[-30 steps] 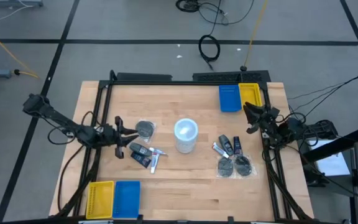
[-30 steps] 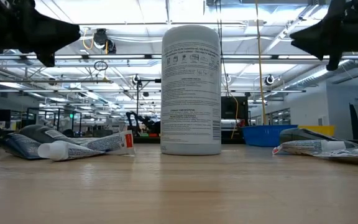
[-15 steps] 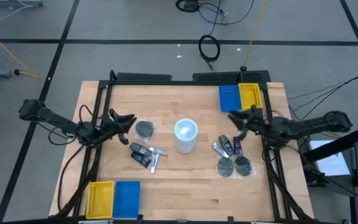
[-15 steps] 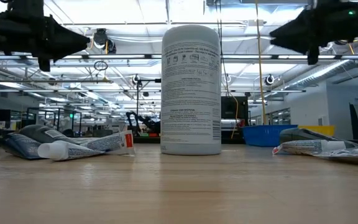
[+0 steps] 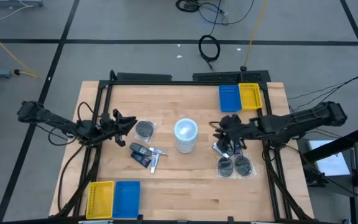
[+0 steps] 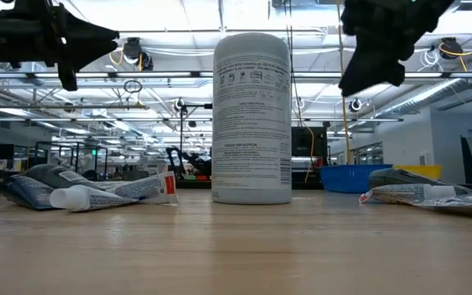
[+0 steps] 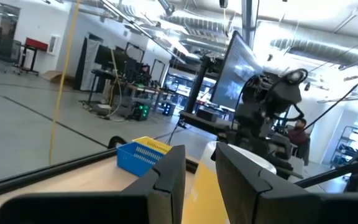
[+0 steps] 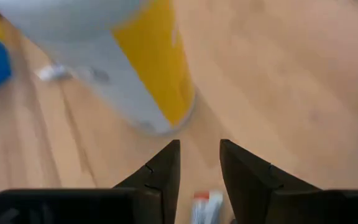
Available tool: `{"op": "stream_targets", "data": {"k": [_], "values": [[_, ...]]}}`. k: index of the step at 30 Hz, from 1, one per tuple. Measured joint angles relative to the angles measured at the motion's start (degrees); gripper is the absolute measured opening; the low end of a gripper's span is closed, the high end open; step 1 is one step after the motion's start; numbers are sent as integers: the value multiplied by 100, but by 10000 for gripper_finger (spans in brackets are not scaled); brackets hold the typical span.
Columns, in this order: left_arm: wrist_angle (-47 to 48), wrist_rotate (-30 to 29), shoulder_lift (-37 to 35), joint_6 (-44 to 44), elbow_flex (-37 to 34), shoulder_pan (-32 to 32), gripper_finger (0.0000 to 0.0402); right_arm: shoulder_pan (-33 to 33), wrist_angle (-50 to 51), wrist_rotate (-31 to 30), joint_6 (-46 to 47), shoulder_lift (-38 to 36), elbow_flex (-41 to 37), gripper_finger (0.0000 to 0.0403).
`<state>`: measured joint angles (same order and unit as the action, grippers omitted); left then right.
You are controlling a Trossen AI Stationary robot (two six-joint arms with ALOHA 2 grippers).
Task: Pick & Place Travel size toiletries
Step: Put the right black roll-on bottle into the bottom yellow bin
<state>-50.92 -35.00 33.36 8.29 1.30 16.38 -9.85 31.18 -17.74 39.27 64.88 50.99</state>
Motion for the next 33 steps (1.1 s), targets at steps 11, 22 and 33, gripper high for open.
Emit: {"op": "stream_targets", "data": {"k": [11,22,33], "values": [[30,440,0,-234,216,2,88,0,2092,1204,952,1341,1423,75],[66,509,0,-217,216,13,88,126,2814,1348,1172,1681,1529,92],[63,514,0,-216,216,9,88,125,2655,1318,1062,1681,1188,202]]}}
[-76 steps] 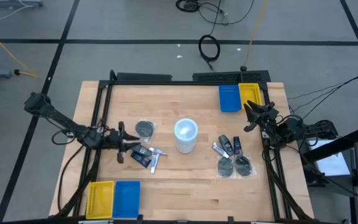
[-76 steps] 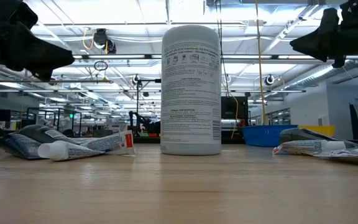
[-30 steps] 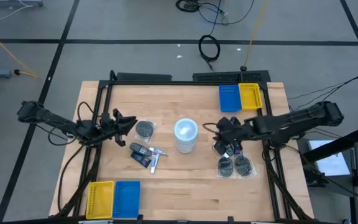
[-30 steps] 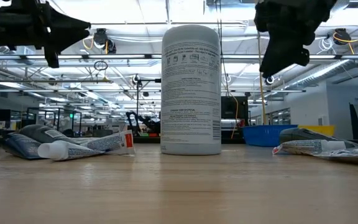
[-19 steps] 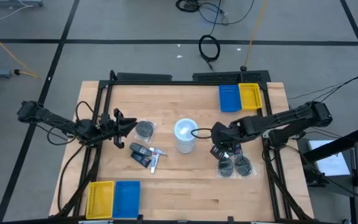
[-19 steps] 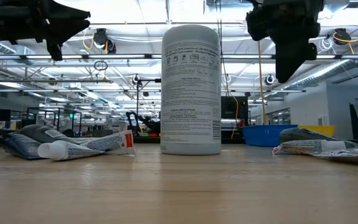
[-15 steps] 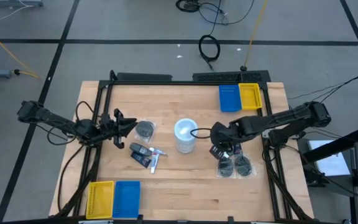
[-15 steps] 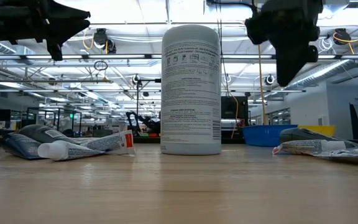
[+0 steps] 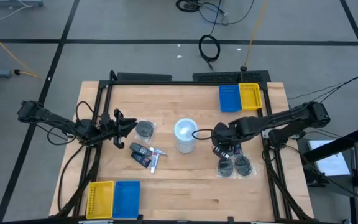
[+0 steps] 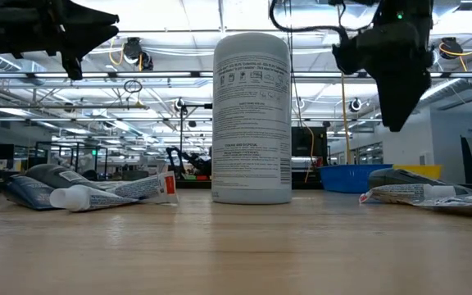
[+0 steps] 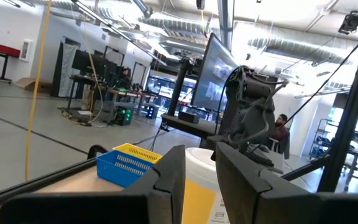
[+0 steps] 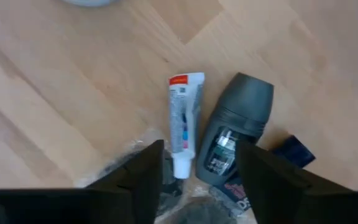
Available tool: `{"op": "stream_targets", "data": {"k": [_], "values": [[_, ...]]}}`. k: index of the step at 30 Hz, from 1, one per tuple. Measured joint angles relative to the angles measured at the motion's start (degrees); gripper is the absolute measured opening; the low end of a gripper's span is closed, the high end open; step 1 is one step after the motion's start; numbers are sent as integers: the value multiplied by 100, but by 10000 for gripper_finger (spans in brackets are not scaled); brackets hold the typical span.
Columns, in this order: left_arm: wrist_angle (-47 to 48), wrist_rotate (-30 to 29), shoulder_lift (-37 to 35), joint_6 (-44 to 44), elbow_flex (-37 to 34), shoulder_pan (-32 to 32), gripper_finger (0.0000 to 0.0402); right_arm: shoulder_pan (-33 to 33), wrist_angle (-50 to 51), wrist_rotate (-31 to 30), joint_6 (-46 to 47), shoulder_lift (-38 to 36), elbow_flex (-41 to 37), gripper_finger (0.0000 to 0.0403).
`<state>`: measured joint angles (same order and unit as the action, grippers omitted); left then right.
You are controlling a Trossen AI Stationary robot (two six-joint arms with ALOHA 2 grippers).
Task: Pick & Place Travel size toiletries
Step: Put the right black roll-on bottle into the bottom yellow bin
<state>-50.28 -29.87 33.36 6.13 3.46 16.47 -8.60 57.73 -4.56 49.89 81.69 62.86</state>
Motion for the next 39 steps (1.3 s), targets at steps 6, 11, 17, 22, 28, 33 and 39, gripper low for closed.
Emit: {"op": "stream_targets", "data": {"k": [6,11,17,22,28,33,39], "values": [[69,4,2,4,0,0,88,20,-151,147,-129,0,-316,239],[68,2,0,4,0,0,88,152,-295,142,-130,0,-441,251],[70,2,0,7,0,0,88,400,-653,144,-224,-2,-695,251],[72,2,0,9,0,0,88,621,-767,157,-323,-2,-913,251],[74,2,0,9,0,0,88,825,-840,163,-522,-2,-955,251],[74,2,0,9,0,0,88,859,-1000,168,-591,-2,-957,251],[83,2,0,9,-2,0,88,859,-1041,168,-624,-2,-1015,252]]}}
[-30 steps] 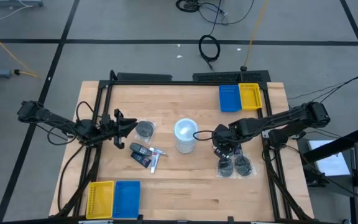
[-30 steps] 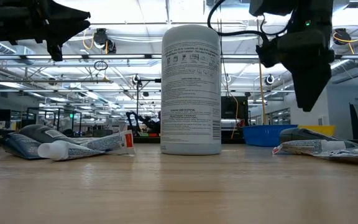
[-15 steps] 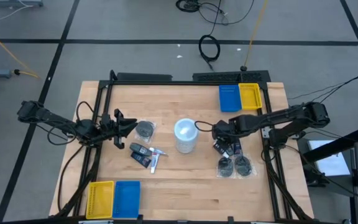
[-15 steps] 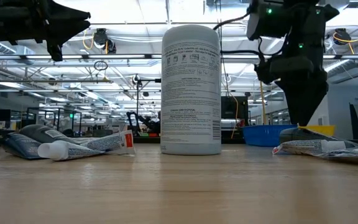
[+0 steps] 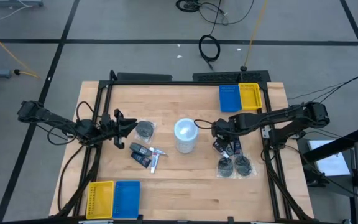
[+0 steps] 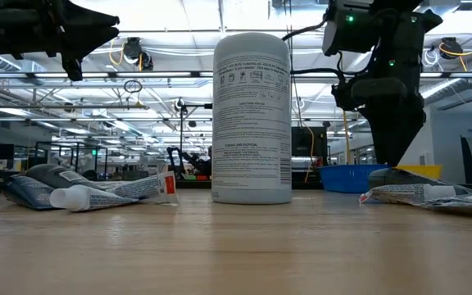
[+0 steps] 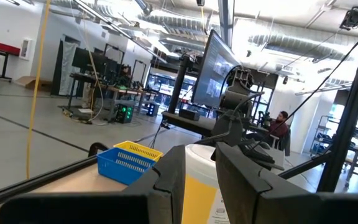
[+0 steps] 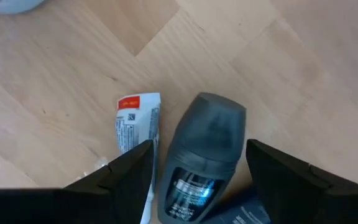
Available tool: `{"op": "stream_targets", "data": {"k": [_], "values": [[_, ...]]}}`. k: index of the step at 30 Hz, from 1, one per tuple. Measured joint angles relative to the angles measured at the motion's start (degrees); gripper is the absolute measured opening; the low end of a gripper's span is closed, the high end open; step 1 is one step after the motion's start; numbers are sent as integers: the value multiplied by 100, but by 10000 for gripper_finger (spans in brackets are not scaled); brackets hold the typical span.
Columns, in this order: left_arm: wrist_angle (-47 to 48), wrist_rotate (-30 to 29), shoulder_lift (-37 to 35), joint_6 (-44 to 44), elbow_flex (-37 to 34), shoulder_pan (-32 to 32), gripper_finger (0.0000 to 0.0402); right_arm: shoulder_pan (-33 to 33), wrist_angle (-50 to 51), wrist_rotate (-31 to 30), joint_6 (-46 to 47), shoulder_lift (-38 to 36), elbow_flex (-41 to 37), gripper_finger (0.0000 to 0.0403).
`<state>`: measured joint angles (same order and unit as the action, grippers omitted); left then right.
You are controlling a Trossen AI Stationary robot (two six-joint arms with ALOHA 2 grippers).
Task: Pick & Place Travel size toiletries
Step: Put the right black roll-on bottle into the bottom yellow bin
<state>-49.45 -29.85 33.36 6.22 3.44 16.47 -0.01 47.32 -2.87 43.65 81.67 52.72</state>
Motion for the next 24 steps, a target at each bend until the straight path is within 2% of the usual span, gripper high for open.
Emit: {"op": "stream_targets", "data": {"k": [8,16,24], "values": [[-1,0,0,0,0,0,88,0,-845,166,16,2,-674,252],[-2,0,0,0,0,0,88,87,-1206,149,55,2,-1143,252],[-2,-2,2,0,0,0,88,83,-1321,144,-69,-2,-1196,251]]}}
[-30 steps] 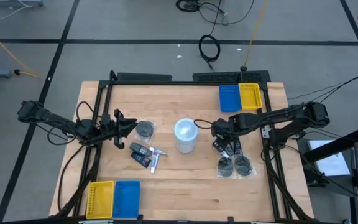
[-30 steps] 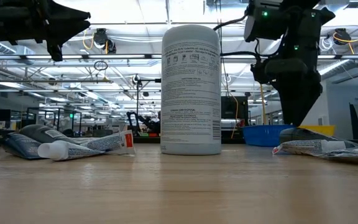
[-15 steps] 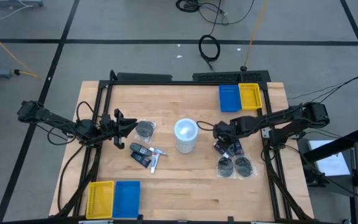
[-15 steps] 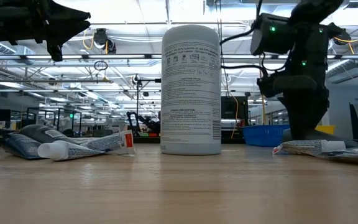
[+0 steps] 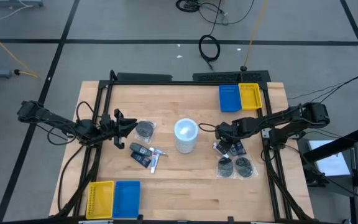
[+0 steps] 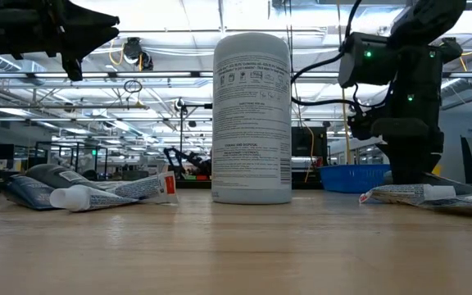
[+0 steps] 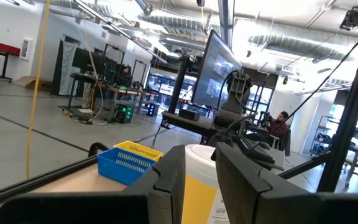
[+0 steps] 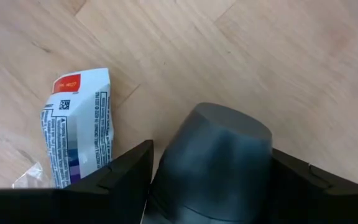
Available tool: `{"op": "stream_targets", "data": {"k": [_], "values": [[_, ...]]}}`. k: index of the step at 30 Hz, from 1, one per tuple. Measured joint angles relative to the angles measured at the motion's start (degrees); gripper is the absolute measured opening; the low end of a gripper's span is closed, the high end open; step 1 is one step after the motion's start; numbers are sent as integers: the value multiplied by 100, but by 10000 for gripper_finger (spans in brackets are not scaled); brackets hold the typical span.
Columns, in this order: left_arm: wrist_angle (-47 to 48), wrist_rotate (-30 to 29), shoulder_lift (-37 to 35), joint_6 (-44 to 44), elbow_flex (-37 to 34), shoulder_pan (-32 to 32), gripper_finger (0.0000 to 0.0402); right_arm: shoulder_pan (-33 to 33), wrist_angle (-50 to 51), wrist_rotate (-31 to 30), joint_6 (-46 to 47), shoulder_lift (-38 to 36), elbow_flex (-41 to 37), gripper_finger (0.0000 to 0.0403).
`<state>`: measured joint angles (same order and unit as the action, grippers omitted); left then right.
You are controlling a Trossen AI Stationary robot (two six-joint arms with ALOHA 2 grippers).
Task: Pick & Place Travel size toiletries
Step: Put the right black roll-on bottle into the bottom yellow bin
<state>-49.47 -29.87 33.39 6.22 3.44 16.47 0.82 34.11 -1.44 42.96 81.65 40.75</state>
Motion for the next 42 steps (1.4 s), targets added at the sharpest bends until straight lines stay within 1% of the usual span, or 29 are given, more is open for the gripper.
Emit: {"op": "stream_targets", "data": {"k": [3,7,14,21,25,31,36,39,42], "values": [[0,0,-2,0,0,0,88,0,-2,-6,49,0,0,239],[-2,-2,-2,0,0,1,88,2,-28,-21,153,0,0,195],[-1,-13,-2,-29,0,0,88,2,-182,-118,131,-68,-8,195],[-1,-17,-1,-38,0,0,88,0,-165,-180,-111,-371,311,195],[0,-35,0,-48,0,0,88,-2,-114,-511,-351,-809,657,195],[-9,-84,-2,-7,0,0,88,-34,-184,-1189,-754,-1545,1247,195],[-22,-186,0,30,0,0,88,-156,-783,-1532,-1212,-1998,1507,195],[-15,-27,-1,308,0,-9,88,-225,-1430,-1534,-1452,-2094,1513,195],[3,133,37,447,0,-24,88,-354,-2177,-1527,-1813,-2021,1513,195]]}}
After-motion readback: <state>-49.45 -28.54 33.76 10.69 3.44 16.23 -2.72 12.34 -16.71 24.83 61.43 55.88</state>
